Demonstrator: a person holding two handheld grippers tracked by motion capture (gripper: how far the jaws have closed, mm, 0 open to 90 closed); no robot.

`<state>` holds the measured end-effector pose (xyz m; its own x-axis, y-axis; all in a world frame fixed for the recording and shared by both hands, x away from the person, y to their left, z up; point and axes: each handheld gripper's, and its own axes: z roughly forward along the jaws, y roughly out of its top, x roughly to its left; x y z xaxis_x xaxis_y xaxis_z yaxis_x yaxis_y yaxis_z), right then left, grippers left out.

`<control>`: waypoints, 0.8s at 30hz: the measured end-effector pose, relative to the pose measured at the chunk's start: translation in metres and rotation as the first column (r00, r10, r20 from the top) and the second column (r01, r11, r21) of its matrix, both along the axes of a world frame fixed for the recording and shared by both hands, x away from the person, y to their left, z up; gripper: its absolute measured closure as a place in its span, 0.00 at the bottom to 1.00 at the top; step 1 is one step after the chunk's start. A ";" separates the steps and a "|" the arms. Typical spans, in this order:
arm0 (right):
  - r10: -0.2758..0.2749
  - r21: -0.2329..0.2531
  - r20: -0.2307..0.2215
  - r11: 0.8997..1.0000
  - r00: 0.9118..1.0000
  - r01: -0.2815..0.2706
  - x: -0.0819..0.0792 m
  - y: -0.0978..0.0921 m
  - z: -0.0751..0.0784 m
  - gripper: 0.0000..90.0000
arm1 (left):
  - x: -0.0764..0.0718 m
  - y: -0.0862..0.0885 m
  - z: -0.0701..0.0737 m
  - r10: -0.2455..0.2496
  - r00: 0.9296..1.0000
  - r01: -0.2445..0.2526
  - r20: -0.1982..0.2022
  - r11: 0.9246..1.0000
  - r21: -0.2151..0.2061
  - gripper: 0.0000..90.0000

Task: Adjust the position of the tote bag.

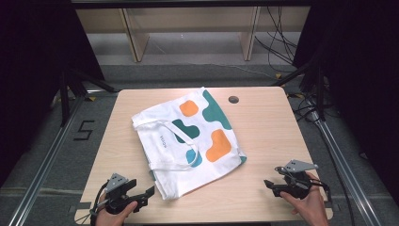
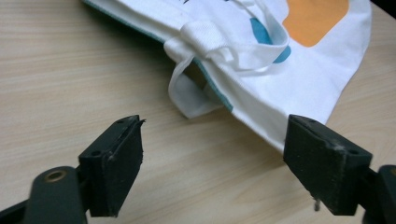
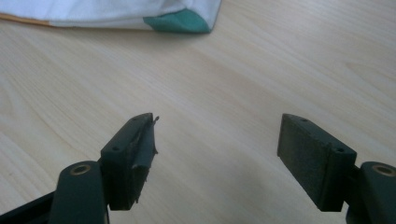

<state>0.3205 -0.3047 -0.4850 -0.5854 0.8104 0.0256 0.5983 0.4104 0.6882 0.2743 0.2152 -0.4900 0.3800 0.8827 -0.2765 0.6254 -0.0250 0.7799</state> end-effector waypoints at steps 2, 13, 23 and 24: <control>0.018 -0.008 0.021 1.000 1.000 -0.018 0.003 -0.001 0.001 0.32 | 0.004 -0.004 0.003 -0.024 1.000 0.025 0.013 0.999 -0.027 0.26; 0.035 -0.004 0.016 0.999 0.999 -0.035 0.007 0.001 0.002 0.32 | 0.002 -0.035 0.009 -0.147 0.989 0.148 0.014 0.989 -0.018 0.50; 0.010 -0.020 0.010 1.000 1.000 -0.009 0.006 0.002 0.001 0.32 | 0.009 -0.037 -0.003 -0.137 0.986 0.135 -0.097 0.990 -0.028 0.45; 0.010 -0.021 0.011 1.000 1.000 -0.009 0.006 0.002 0.001 0.32 | 0.011 -0.037 -0.004 -0.140 0.985 0.138 -0.099 0.990 -0.036 0.44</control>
<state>0.3264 -0.3031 -0.4835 -0.5933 0.8050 0.0016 0.5864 0.4308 0.6860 0.2849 0.1786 -0.4940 0.4673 0.8142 -0.3447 0.6930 -0.0952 0.7146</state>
